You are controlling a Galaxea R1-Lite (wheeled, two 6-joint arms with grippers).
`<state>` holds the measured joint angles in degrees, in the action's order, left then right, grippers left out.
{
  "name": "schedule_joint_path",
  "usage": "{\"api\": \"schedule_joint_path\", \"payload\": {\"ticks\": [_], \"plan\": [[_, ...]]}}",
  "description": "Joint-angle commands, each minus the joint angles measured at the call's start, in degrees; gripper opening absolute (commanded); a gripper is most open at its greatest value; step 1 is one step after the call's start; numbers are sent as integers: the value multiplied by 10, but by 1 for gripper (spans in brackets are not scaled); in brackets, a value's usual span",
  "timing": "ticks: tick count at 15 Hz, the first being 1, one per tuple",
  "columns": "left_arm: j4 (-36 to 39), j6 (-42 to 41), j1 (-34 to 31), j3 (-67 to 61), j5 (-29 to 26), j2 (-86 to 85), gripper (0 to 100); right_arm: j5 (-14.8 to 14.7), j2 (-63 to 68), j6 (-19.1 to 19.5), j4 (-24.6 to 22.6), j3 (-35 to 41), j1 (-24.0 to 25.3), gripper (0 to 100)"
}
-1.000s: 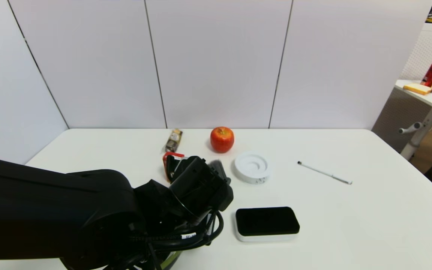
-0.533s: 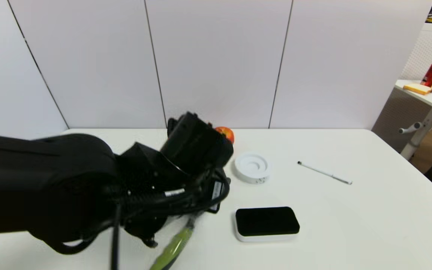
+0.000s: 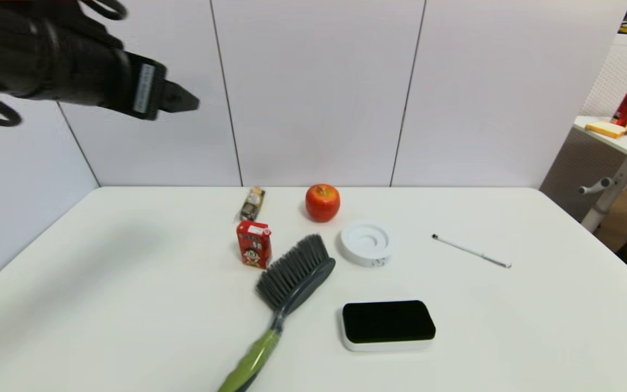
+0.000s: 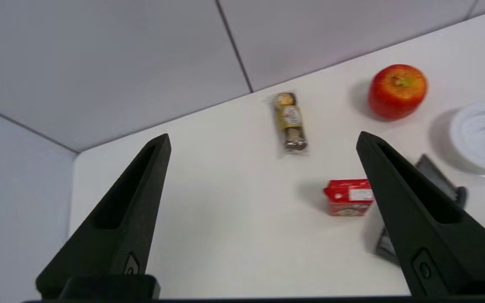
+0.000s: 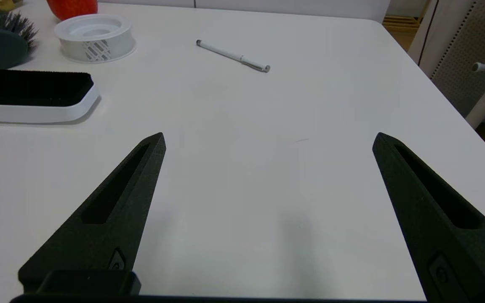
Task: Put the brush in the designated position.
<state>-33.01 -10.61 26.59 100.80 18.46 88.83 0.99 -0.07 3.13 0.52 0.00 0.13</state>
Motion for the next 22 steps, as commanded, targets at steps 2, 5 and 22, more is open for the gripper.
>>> {"api": "schedule_joint_path", "payload": {"ticks": [2, 5, 22], "plan": [[39, -39, -182, -275, -100, -242, 100, 1, 1, 0, 0, 1, 0, 100], [135, -40, -226, -495, -108, -386, 100, 1, 1, 0, 0, 1, 0, 100], [331, 98, -269, -1008, -191, -888, 100, 1, 1, 0, 0, 1, 0, 100]]}}
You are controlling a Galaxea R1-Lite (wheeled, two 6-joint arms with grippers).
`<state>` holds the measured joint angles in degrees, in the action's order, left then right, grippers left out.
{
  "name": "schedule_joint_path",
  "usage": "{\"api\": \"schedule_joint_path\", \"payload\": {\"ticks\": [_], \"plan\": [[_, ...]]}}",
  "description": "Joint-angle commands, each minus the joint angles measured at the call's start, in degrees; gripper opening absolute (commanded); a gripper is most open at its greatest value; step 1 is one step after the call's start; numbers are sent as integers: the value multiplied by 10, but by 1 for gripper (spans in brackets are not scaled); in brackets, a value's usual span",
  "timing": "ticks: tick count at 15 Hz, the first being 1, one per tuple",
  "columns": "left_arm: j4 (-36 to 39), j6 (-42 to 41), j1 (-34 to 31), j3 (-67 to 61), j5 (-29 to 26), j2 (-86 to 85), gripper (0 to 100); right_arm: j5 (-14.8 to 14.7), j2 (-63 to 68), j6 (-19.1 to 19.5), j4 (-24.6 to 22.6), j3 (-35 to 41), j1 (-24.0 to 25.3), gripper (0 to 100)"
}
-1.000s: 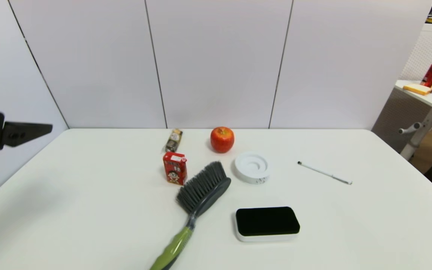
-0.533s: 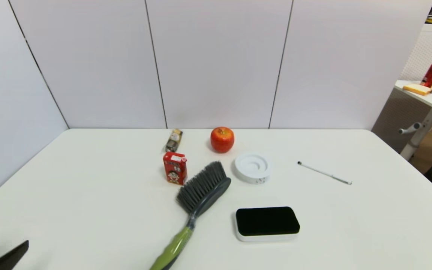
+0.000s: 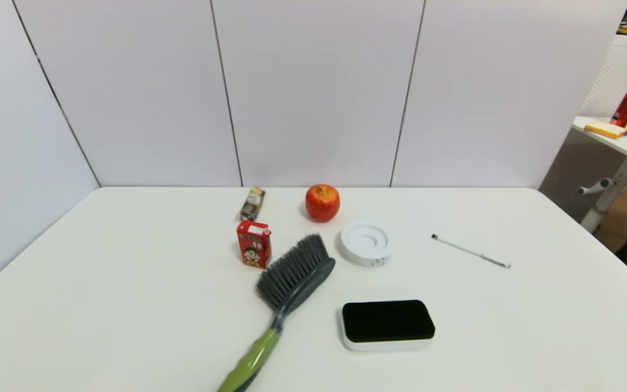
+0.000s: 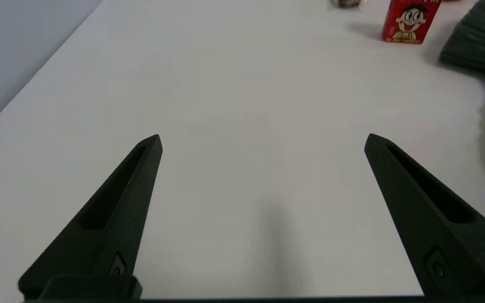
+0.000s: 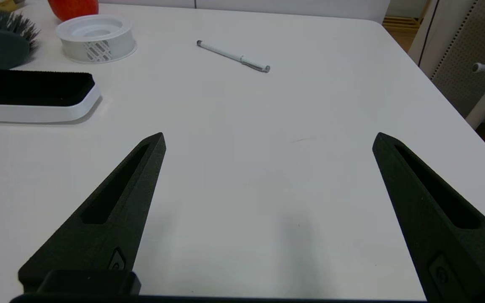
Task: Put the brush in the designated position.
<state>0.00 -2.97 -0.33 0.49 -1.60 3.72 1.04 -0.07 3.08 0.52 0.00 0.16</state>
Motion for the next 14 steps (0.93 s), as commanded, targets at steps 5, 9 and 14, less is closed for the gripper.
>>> {"api": "schedule_joint_path", "payload": {"ticks": [5, 9, 14], "plan": [[1, 24, 1, -5, 12, -37, 100, 0, 1, 0, 0, 1, 0, 100], [1, 24, 1, -5, 12, -37, 100, 0, 1, 0, 0, 1, 0, 100], [1, 24, 1, -5, 12, -37, 100, 2, 1, 5, 0, 1, 0, 100]]}}
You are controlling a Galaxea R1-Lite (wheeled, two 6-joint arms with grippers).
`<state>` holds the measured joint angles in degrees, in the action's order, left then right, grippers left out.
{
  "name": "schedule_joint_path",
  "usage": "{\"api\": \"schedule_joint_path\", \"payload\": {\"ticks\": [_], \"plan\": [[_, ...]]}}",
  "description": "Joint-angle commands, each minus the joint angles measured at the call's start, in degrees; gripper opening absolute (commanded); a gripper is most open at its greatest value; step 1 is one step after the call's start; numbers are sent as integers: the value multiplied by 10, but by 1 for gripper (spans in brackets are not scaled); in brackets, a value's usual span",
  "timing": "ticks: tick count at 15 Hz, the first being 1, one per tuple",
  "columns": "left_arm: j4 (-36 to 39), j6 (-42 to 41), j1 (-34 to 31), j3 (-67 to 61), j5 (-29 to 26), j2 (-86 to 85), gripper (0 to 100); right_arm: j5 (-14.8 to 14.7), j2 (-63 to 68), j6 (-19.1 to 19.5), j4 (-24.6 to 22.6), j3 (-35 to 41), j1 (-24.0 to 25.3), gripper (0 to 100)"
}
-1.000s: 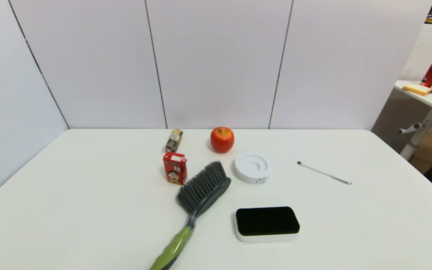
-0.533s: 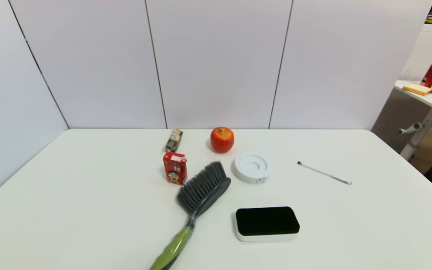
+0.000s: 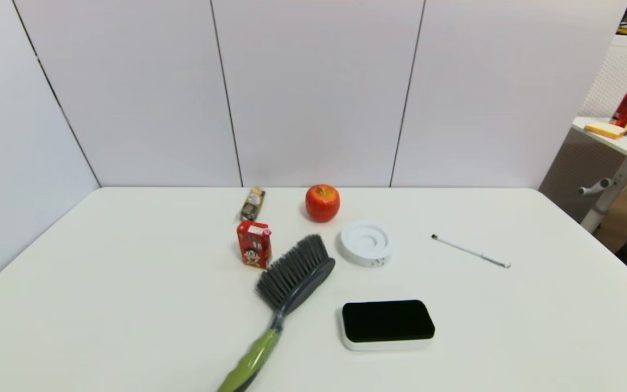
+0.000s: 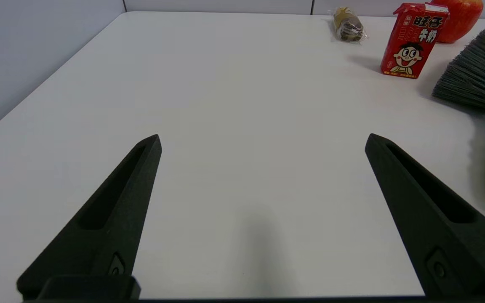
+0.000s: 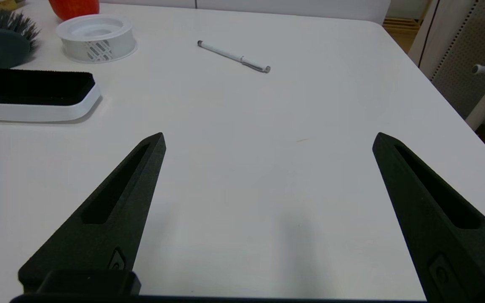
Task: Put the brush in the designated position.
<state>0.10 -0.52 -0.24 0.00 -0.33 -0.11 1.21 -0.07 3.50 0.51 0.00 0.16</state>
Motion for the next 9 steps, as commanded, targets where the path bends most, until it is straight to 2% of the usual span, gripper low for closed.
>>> {"api": "schedule_joint_path", "payload": {"ticks": [1, 9], "plan": [[0, 0, 0, 0, 0, 1, 100, -2, 1, 0, 0, 1, 0, 100], [0, 0, 0, 0, 0, 1, 100, -2, 1, -4, 0, 1, 1, 100]]}}
